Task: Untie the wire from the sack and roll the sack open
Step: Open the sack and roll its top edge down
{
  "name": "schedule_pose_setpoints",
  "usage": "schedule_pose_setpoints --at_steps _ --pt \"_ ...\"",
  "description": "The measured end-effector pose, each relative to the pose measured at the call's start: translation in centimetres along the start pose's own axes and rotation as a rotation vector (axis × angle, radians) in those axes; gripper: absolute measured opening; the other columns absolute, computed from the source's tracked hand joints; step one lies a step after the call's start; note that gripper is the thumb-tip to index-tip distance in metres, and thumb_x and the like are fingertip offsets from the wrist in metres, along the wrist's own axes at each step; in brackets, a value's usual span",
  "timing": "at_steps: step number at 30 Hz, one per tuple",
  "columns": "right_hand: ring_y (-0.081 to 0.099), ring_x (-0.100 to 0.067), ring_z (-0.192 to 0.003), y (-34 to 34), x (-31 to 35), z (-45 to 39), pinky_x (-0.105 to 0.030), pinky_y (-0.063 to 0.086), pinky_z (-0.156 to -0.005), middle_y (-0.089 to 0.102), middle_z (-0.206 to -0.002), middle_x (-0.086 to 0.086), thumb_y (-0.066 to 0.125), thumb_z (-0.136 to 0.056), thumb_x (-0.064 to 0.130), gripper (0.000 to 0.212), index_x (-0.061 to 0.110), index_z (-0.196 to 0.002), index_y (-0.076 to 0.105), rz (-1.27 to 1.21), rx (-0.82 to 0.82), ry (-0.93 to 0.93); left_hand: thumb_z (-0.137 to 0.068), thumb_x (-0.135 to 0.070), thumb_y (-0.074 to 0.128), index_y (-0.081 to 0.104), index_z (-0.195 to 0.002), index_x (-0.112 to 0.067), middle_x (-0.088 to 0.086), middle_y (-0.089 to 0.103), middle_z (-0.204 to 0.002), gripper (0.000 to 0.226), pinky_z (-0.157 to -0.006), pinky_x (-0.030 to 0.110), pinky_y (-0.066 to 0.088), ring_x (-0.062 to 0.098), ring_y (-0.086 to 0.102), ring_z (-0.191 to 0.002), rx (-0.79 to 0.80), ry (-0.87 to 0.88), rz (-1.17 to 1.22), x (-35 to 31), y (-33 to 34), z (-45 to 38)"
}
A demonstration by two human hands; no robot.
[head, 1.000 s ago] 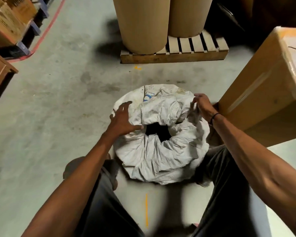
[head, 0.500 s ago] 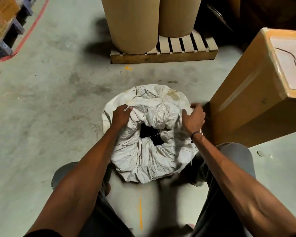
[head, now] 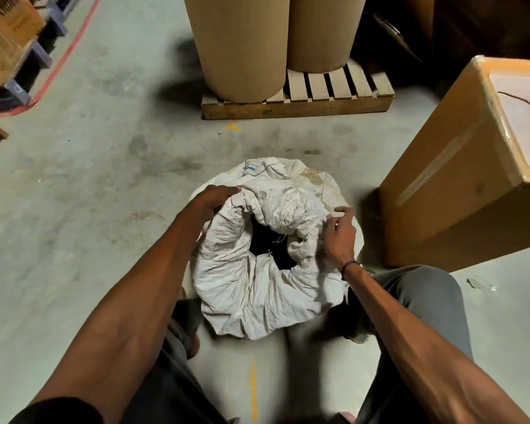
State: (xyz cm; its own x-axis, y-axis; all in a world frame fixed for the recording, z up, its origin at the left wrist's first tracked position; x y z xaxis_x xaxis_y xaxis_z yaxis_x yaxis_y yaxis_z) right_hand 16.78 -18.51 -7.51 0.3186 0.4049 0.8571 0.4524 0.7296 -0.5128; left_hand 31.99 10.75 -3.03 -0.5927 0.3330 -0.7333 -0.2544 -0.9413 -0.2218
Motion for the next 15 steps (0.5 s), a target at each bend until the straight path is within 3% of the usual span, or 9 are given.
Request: schedule_pose_setpoints --at_steps 2,4,6,8,10,11,12,13,15 --pt "0.069 -0.031 -0.079 -0.4 1.3 -1.1 -0.043 0.054 -0.071 0.066 -0.081 0.003 0.059 -0.104 0.034 0.029 0.015 -0.124 0.048 0.070 0.027 -0.083 -0.092 -0.024 0.075 0.067 -0.115 -0.005 0.015 0.073 -0.095 0.031 -0.079 0.038 0.057 0.028 0.069 -0.084 0.003 -0.016 0.011 -0.9 -0.1 -0.1" --pt "0.065 -0.024 -0.087 0.0 2.5 -1.1 -0.036 0.051 -0.073 0.064 -0.096 0.002 0.071 -0.094 0.054 0.059 0.016 -0.132 0.046 0.092 0.128 -0.107 -0.094 -0.025 0.072 0.069 -0.107 -0.008 0.008 0.075 -0.076 0.021 -0.065 0.030 0.053 0.024 0.067 -0.074 0.036 -0.031 0.030 -1.6 0.4 0.1" --pt "0.062 -0.021 -0.090 1.2 3.0 -0.2 -0.037 0.053 -0.079 0.063 -0.104 0.001 0.076 -0.086 0.061 0.081 0.018 -0.143 0.039 0.196 0.250 -0.165 -0.098 -0.023 0.066 0.069 -0.098 -0.010 0.003 0.076 -0.067 0.014 -0.066 0.029 0.052 0.023 0.066 -0.075 0.062 -0.041 0.020 -2.1 1.2 0.2" --pt "0.066 -0.025 -0.084 2.3 2.8 0.2 -0.043 0.055 -0.078 0.070 -0.093 0.000 0.072 -0.093 0.047 0.069 0.018 -0.144 0.035 0.300 0.295 -0.266 -0.094 -0.028 0.069 0.072 -0.110 -0.006 0.011 0.079 -0.095 0.027 -0.084 0.035 0.056 0.029 0.068 -0.088 0.081 -0.052 -0.028 -2.1 1.6 -0.2" --pt "0.069 -0.027 -0.074 2.5 2.3 -0.4 -0.047 0.056 -0.073 0.075 -0.083 -0.004 0.064 -0.100 0.028 0.046 0.017 -0.136 0.037 0.231 0.310 -0.252 -0.080 -0.041 0.078 0.072 -0.120 -0.008 0.015 0.075 -0.116 0.053 -0.097 0.043 0.056 0.030 0.070 -0.099 0.121 -0.086 -0.106 -1.4 1.5 -1.6" --pt "0.067 -0.025 -0.067 2.3 2.2 -1.1 -0.044 0.056 -0.069 0.075 -0.081 -0.005 0.062 -0.101 0.022 0.039 0.016 -0.131 0.037 0.150 0.347 -0.197 -0.074 -0.046 0.080 0.073 -0.116 -0.010 0.015 0.075 -0.115 0.056 -0.096 0.044 0.057 0.029 0.071 -0.099 0.135 -0.114 -0.159 -1.3 1.5 -1.8" --pt "0.064 -0.022 -0.062 2.0 2.3 -1.8 -0.040 0.054 -0.064 0.074 -0.080 -0.005 0.063 -0.102 0.019 0.034 0.015 -0.126 0.038 0.060 0.413 -0.124 -0.078 -0.045 0.077 0.072 -0.106 -0.011 0.015 0.074 -0.109 0.045 -0.091 0.039 0.057 0.028 0.069 -0.095 0.135 -0.108 -0.194 -1.8 1.3 -1.1" --pt "0.058 -0.018 -0.058 1.7 2.6 -2.5 -0.036 0.049 -0.061 0.069 -0.077 -0.005 0.064 -0.103 0.018 0.031 0.014 -0.120 0.039 -0.041 0.485 -0.051 -0.089 -0.039 0.071 0.069 -0.095 -0.011 0.013 0.071 -0.101 0.029 -0.083 0.033 0.055 0.025 0.065 -0.088 0.139 -0.089 -0.211 -2.1 0.9 -0.7" --pt "0.043 -0.010 -0.057 0.9 3.0 -4.5 -0.028 0.036 -0.057 0.053 -0.071 0.001 0.067 -0.102 0.018 0.025 0.019 -0.106 0.042 -0.217 0.618 0.103 -0.099 -0.030 0.060 0.065 -0.090 -0.013 0.010 0.064 -0.093 0.020 -0.072 0.028 0.050 0.023 0.059 -0.078 0.103 -0.058 -0.192 -2.8 -1.0 -0.1"
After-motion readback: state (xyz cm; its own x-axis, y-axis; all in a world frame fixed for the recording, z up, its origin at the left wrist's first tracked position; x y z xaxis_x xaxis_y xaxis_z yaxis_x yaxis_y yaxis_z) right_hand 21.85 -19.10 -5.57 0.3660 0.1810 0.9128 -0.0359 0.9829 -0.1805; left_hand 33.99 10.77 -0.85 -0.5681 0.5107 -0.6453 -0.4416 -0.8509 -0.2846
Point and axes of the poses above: each hand's wrist, its own z-axis away from the middle knuckle, its own y-axis out of the palm, x = y × z, the point moved 4 cm from there along -z, towards the middle knuckle
